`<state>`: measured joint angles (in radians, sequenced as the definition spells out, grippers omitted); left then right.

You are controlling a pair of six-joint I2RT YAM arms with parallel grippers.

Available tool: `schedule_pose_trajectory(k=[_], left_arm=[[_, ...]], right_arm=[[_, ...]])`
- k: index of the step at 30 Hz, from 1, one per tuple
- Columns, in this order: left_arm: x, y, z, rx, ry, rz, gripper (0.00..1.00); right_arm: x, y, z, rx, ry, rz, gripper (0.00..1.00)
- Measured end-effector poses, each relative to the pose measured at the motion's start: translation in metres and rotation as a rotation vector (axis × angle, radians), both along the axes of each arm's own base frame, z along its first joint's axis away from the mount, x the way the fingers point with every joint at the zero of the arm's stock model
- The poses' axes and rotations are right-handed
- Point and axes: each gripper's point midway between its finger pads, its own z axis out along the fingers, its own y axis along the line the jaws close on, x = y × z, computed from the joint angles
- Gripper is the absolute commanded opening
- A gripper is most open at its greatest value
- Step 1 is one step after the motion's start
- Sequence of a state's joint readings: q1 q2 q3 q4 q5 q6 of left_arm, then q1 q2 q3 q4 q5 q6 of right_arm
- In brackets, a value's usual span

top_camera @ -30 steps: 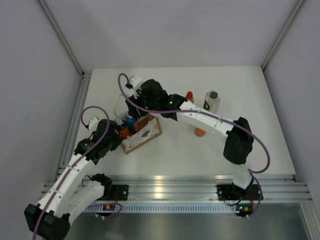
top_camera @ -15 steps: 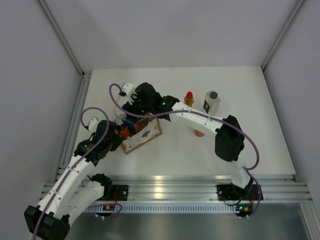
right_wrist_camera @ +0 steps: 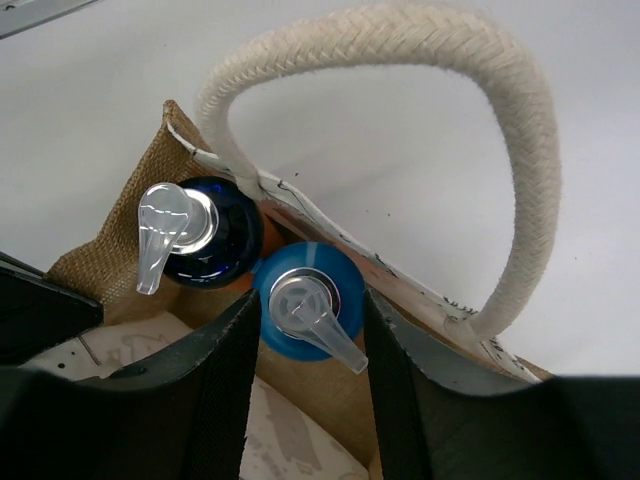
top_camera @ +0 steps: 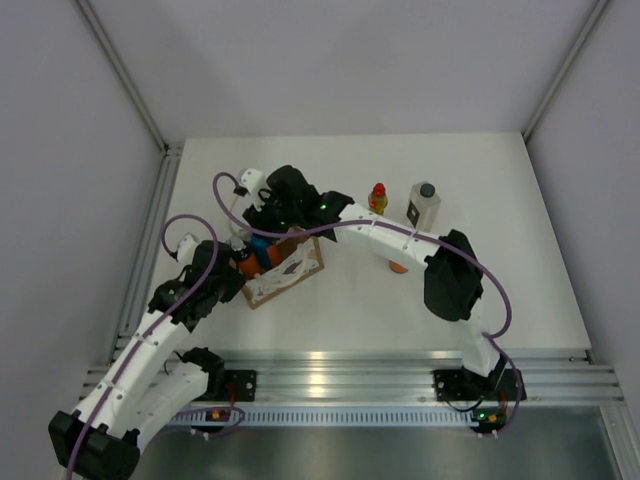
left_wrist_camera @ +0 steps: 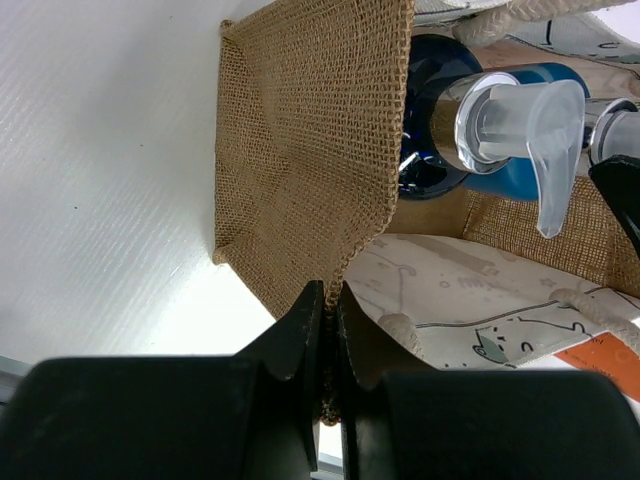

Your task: Take the personal care products out of the canvas bag

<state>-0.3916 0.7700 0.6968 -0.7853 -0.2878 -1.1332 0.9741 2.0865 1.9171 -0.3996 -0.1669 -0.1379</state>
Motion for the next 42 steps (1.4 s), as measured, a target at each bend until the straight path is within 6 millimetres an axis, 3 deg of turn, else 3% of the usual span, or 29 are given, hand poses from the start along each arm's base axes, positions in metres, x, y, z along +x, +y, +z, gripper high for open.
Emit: schedule_pose_trajectory(k=[2,6,14,20,23,36,42], left_arm=[[0.000,0.000,0.000,0.001,0.000,-0.001,0.00],[0.000,0.000,0.000,0.001,0.000,-0.001,0.00],[0.000,0.000,0.000,-0.001,0.002,-0.003,0.00],[0.000,0.000,0.000,-0.001,0.002,-0.003,0.00],[0.000,0.000,0.000,-0.001,0.002,-0.003,0.00],[0.000,-0.001,-0.001,0.000,0.005,-0.003,0.00],[0.000,-0.001,-0.001,0.001,0.006,-0.003,0.00]], right_arm=[[0.000,0.001,0.000,0.003,0.001,0.002,0.35],[0.000,0.001,0.000,0.004,0.002,0.005,0.32],[-0.001,0.002,-0.001,0.004,0.006,0.011,0.39],[0.000,0.003,-0.015,-0.016,0.020,0.011,0.34],[0.001,0.004,-0.018,-0.019,0.021,0.009,0.26],[0.001,0.005,-0.016,-0.010,0.024,0.005,0.40],[0.001,0.005,-0.016,-0.007,0.029,0.001,0.39]])
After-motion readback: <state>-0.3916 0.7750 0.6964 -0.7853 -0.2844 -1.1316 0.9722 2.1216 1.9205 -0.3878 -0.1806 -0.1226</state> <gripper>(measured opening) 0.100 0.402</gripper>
